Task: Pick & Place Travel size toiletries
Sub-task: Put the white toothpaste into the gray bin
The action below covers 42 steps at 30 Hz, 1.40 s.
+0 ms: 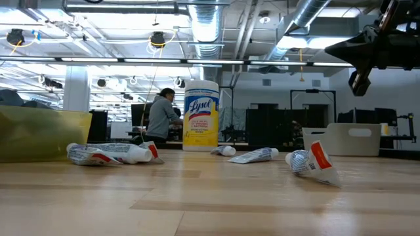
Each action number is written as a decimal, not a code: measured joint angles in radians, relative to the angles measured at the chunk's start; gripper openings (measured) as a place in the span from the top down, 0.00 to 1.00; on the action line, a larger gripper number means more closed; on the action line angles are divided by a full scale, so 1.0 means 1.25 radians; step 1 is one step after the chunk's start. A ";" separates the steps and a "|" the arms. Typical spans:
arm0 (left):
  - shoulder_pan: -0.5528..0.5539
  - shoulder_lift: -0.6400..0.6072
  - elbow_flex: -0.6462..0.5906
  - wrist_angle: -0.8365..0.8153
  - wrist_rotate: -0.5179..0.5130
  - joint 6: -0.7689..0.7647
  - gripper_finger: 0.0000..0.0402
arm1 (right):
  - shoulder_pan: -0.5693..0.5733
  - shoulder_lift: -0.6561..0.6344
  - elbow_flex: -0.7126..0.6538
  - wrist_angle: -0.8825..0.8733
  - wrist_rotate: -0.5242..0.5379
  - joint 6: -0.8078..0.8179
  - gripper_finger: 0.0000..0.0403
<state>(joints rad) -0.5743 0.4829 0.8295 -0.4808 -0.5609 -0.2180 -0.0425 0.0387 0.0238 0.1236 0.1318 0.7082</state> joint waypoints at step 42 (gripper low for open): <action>0.379 0.662 0.022 0.028 0.457 0.155 0.60 | 0.000 0.000 0.000 0.111 0.087 -0.007 1.00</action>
<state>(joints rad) -0.1005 1.3099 0.8570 -0.4458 0.0101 -0.0238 -0.0422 0.0391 0.0235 0.2623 0.2409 0.6994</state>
